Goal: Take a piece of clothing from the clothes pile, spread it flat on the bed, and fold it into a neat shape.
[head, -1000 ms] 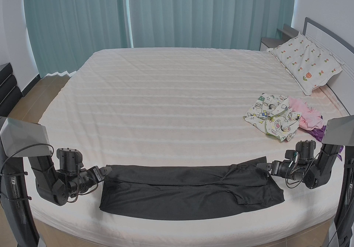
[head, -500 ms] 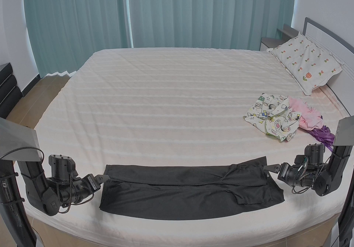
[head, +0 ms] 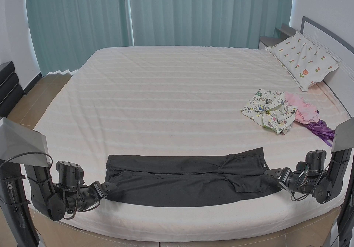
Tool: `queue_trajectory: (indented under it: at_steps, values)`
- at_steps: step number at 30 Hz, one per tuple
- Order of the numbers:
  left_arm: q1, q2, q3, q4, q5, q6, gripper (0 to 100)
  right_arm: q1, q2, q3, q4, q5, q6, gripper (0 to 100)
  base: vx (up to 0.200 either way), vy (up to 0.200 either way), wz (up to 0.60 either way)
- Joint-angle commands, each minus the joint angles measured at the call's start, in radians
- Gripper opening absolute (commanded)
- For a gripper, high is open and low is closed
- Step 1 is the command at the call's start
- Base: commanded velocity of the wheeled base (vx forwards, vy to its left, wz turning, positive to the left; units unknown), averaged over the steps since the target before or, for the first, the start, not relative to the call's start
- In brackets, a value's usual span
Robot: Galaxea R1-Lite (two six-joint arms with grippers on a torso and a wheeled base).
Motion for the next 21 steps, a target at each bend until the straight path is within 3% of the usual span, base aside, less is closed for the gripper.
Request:
queue_trajectory:
  at_steps: [1,8,19,20,21]
  values:
    - [-0.042,0.048,-0.039,-0.011,0.015,-0.051,100,0.016,0.017,-0.004,-0.001,-0.001,0.019,100,0.000,0.000,0.00]
    - [-0.091,0.129,-0.103,-0.012,0.157,-0.100,100,0.056,0.054,-0.005,-0.004,-0.050,0.020,100,0.000,0.000,0.00]
    - [-0.098,0.144,-0.125,-0.012,0.196,-0.099,100,0.057,0.065,-0.001,-0.032,-0.061,0.019,100,0.000,0.000,0.00]
    - [-0.097,0.143,-0.126,-0.012,0.206,-0.102,0,0.057,0.073,0.002,-0.032,-0.067,0.019,100,0.000,0.000,0.00]
    - [-0.097,0.143,-0.126,-0.012,0.208,-0.102,0,0.059,0.073,0.002,-0.032,-0.068,0.019,100,0.000,0.000,0.00]
